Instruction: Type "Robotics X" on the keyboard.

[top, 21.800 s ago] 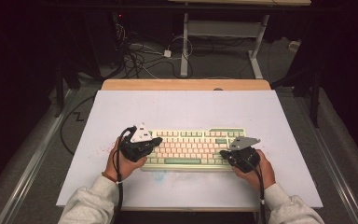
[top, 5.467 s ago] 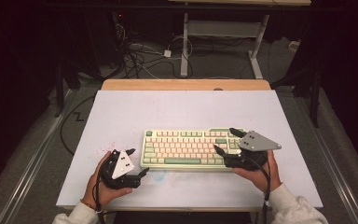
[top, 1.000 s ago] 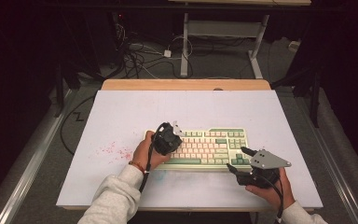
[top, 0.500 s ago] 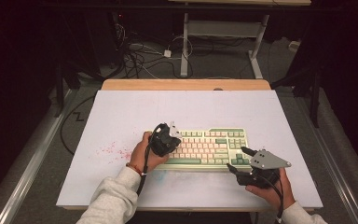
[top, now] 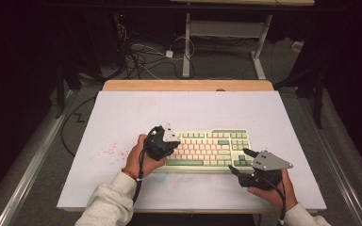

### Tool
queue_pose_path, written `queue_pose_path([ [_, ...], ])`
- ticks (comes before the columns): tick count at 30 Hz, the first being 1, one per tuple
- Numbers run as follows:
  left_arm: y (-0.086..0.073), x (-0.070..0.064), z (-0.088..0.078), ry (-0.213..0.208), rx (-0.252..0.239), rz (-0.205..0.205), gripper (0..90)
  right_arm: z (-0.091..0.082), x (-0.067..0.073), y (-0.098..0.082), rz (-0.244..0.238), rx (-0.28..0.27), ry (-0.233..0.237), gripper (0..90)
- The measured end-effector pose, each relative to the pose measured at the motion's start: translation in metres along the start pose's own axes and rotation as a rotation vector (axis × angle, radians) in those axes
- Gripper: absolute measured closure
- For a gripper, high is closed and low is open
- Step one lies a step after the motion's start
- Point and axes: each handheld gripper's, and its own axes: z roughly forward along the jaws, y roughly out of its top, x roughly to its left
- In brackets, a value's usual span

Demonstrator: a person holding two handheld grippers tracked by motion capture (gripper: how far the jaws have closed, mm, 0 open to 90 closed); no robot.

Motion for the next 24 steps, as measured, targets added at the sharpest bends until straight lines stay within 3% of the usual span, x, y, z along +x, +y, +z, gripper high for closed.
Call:
queue_pose_path([
  [6, -0.006, 0.001, -0.007, 0.024, -0.048, 0.005, 71.8, 0.001, 0.000, 0.000, -0.002, 0.001, 0.007, 26.6],
  [18, -0.020, -0.001, -0.025, 0.104, -0.153, 0.029, 37.6, 0.003, -0.001, 0.000, 0.002, 0.008, 0.015, 27.6],
  [24, -0.034, -0.005, -0.036, 0.130, -0.183, 0.043, 27.4, 0.004, 0.000, -0.001, 0.002, 0.015, 0.029, 32.8],
])
